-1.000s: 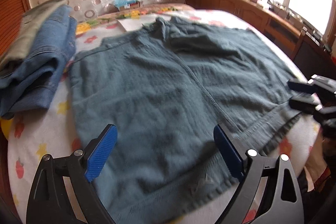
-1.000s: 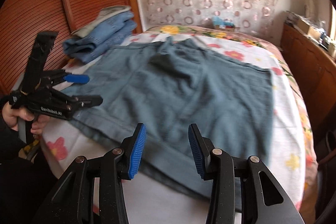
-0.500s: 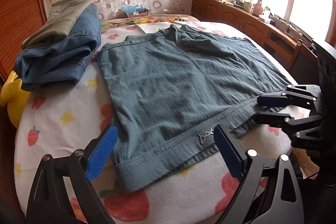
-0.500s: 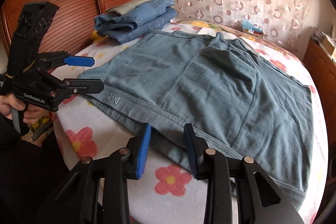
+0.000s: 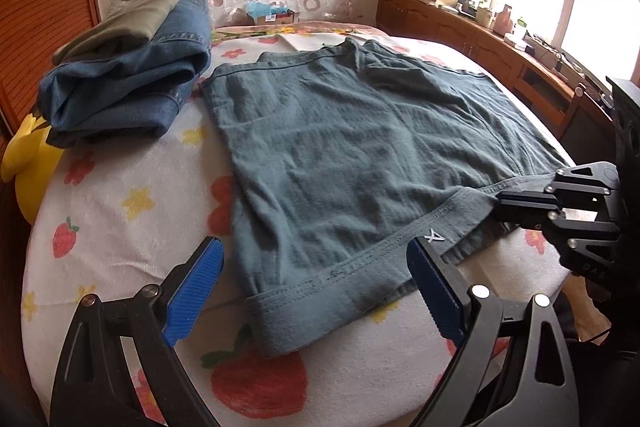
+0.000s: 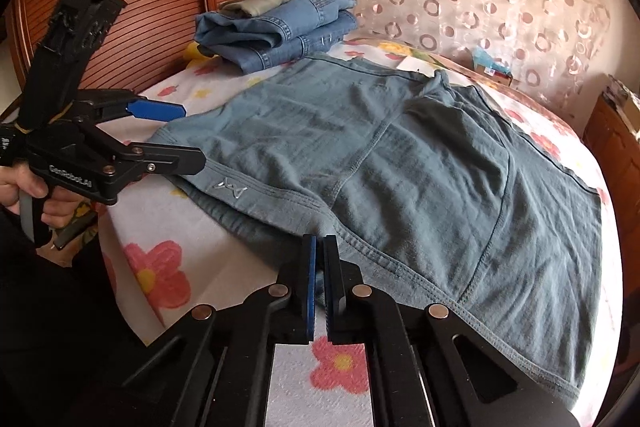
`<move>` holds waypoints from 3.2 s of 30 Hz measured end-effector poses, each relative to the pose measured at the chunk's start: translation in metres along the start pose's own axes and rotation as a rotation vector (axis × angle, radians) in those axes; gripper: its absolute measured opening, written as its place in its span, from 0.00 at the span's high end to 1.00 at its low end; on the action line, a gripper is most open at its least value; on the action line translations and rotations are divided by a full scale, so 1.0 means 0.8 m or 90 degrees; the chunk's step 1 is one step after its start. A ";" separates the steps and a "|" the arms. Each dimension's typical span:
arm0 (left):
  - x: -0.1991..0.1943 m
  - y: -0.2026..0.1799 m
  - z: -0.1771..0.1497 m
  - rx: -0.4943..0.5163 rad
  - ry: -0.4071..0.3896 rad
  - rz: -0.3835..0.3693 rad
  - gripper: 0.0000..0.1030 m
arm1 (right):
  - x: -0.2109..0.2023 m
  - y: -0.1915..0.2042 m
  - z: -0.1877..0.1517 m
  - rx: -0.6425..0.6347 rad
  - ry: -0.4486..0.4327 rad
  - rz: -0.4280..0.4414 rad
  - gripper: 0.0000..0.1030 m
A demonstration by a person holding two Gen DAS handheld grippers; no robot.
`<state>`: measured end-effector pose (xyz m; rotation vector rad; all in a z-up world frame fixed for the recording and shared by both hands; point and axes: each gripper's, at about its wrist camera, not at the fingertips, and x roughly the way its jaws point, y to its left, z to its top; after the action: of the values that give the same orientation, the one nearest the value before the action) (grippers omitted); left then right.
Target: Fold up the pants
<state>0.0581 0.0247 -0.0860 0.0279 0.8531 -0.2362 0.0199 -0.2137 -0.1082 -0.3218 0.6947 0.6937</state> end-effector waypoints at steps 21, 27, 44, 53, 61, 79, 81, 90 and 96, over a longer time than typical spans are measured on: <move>-0.003 0.021 0.000 -0.038 -0.021 0.013 0.17 | -0.014 -0.003 -0.006 0.063 -0.015 0.069 1.00; -0.011 0.026 -0.006 -0.044 -0.036 0.007 0.32 | -0.033 -0.018 -0.009 0.106 -0.044 0.057 0.93; -0.013 0.031 -0.027 -0.049 -0.028 0.027 0.56 | -0.053 -0.065 -0.031 0.214 -0.076 -0.056 0.58; -0.020 0.021 -0.022 -0.029 -0.034 0.002 0.90 | -0.063 -0.078 -0.049 0.237 -0.080 -0.061 0.55; -0.033 0.001 0.007 0.003 -0.061 -0.016 0.92 | -0.068 -0.088 -0.055 0.248 -0.082 -0.062 0.55; -0.032 -0.092 0.088 0.101 -0.093 -0.090 0.92 | -0.073 -0.098 -0.065 0.254 -0.084 -0.059 0.54; -0.031 -0.100 0.092 0.107 -0.094 -0.091 0.92 | -0.072 -0.097 -0.065 0.254 -0.084 -0.057 0.54; -0.036 -0.092 0.091 0.084 -0.080 -0.086 0.79 | -0.060 -0.086 -0.053 0.234 -0.080 -0.043 0.54; -0.057 -0.073 0.089 0.074 -0.113 -0.067 0.57 | -0.048 -0.072 -0.034 0.213 -0.086 -0.030 0.54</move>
<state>0.0697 -0.0318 -0.0008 0.0692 0.6642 -0.3816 0.0245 -0.2875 -0.0993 0.0164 0.6597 0.5376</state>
